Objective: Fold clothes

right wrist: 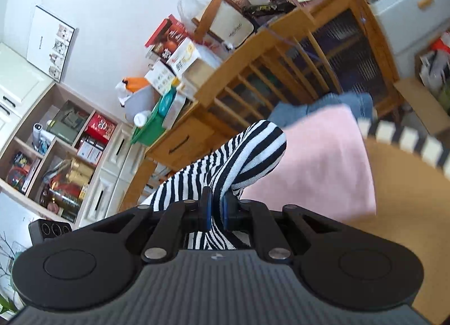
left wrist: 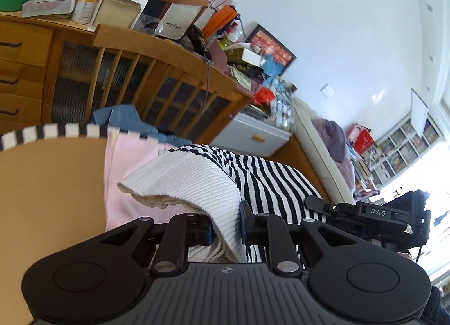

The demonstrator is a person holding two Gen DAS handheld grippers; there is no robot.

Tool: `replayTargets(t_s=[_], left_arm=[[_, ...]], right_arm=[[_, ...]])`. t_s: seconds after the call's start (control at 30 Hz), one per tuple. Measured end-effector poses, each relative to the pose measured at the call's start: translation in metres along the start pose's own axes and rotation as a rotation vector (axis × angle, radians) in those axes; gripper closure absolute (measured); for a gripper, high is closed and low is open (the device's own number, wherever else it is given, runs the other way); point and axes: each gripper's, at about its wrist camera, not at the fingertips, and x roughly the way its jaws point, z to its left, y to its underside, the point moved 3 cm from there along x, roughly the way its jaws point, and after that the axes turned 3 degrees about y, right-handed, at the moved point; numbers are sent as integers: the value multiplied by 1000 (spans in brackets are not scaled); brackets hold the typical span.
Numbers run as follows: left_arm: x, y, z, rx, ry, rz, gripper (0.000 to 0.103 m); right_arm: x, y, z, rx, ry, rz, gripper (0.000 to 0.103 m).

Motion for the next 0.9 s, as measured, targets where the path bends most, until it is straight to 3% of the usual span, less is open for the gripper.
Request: replayTargets(t_s=[0.07, 0.1, 0.13, 0.17, 0.23, 0.3, 0.4, 0.53, 0.63, 0.73, 0.83, 0.87, 0.9], left_arm=[[32, -11, 19, -17, -40, 0, 83], [50, -13, 34, -26, -95, 7, 78], [66, -12, 51, -45, -188, 25, 77], [79, -9, 69, -68, -308, 51, 81], [79, -3, 89, -39, -433, 27, 91], [70, 3, 86, 56, -434, -37, 91], [77, 21, 56, 218, -380, -84, 92], [124, 65, 22, 321, -316, -18, 89], [144, 90, 32, 328, -384, 43, 94], [140, 96, 40, 269, -374, 25, 95], [138, 84, 34, 195, -415, 41, 94], [134, 82, 28, 184, -433, 37, 87], [126, 82, 19, 185, -452, 28, 68]], right_arm=[[21, -21, -23, 6, 7, 13, 94], [33, -26, -41, 16, 67, 24, 88], [46, -28, -63, 35, 157, 36, 71], [59, -30, -85, 54, 247, 48, 64], [63, -27, -107, -30, 361, 48, 70], [59, -21, -117, -156, 429, 27, 74], [60, 0, -96, -319, 377, -21, 75], [95, 37, -58, -467, 279, 1, 73], [115, 61, -53, -546, 335, 38, 78], [101, 74, -43, -541, 369, -16, 85], [86, 88, -33, -536, 402, -70, 81], [82, 93, -30, -534, 413, -89, 79], [77, 98, -26, -533, 424, -107, 74]])
